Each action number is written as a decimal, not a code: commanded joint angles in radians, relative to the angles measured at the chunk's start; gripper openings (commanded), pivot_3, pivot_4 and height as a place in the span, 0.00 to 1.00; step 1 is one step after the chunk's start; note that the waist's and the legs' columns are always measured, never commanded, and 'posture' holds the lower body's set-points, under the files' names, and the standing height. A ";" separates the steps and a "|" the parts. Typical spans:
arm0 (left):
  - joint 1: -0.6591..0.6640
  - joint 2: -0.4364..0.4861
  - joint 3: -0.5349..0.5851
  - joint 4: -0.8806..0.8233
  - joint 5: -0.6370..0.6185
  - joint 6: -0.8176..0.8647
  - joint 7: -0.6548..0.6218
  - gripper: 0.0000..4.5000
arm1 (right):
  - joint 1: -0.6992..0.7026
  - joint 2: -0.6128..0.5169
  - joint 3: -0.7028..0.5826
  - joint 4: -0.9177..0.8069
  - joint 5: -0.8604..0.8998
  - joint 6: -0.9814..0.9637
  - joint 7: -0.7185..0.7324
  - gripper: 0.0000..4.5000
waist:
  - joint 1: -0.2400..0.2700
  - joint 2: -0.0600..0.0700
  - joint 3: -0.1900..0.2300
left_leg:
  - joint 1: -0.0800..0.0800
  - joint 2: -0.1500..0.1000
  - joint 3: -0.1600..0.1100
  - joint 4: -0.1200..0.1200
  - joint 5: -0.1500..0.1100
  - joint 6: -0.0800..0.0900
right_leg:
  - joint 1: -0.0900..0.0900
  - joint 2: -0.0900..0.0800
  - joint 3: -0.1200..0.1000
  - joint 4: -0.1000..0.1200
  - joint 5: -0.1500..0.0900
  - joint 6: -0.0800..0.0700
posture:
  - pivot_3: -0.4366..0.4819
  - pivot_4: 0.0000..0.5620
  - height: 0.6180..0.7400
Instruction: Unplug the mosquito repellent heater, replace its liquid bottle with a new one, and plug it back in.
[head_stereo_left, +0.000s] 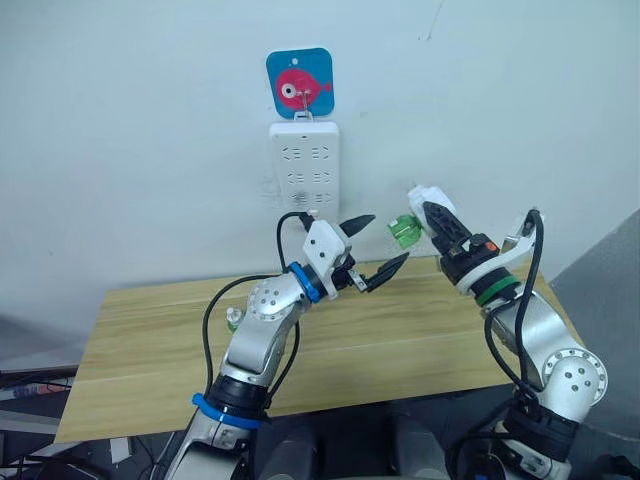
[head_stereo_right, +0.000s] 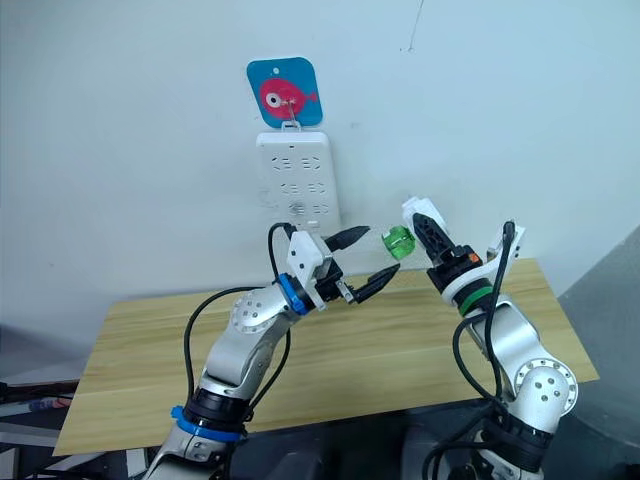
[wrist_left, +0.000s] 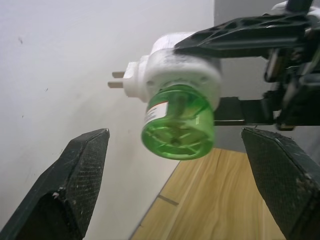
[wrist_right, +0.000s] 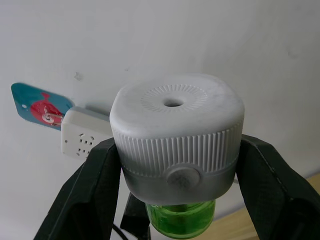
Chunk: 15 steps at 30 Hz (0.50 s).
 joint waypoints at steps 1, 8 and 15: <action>-0.032 -0.012 0.002 -0.002 0.002 -0.035 0.010 1.00 | 0.004 -0.030 0.054 -0.047 0.075 -0.067 -0.019 0.65 | 0.000 0.000 0.000 | 0.000 0.000 0.000 0.000 0.000 0.000 | 0.000 0.000 0.000 0.000 0.000 0.000 | 0.48 0.31 1.00; -0.034 -0.015 -0.011 0.003 -0.003 -0.044 0.000 1.00 | 0.028 -0.096 0.135 -0.062 0.126 -0.154 -0.043 0.65 | 0.000 0.000 0.000 | 0.000 0.000 0.000 0.000 0.000 0.000 | 0.000 0.000 0.000 0.000 0.000 0.000 | 0.48 0.31 1.00; -0.031 -0.026 -0.011 -0.006 -0.009 -0.034 0.007 0.81 | 0.036 -0.157 0.187 -0.065 0.146 -0.212 -0.048 0.65 | 0.000 0.000 0.000 | 0.000 0.000 0.000 0.000 0.000 0.000 | 0.000 0.000 0.000 -0.001 0.000 0.000 | 0.47 0.33 1.00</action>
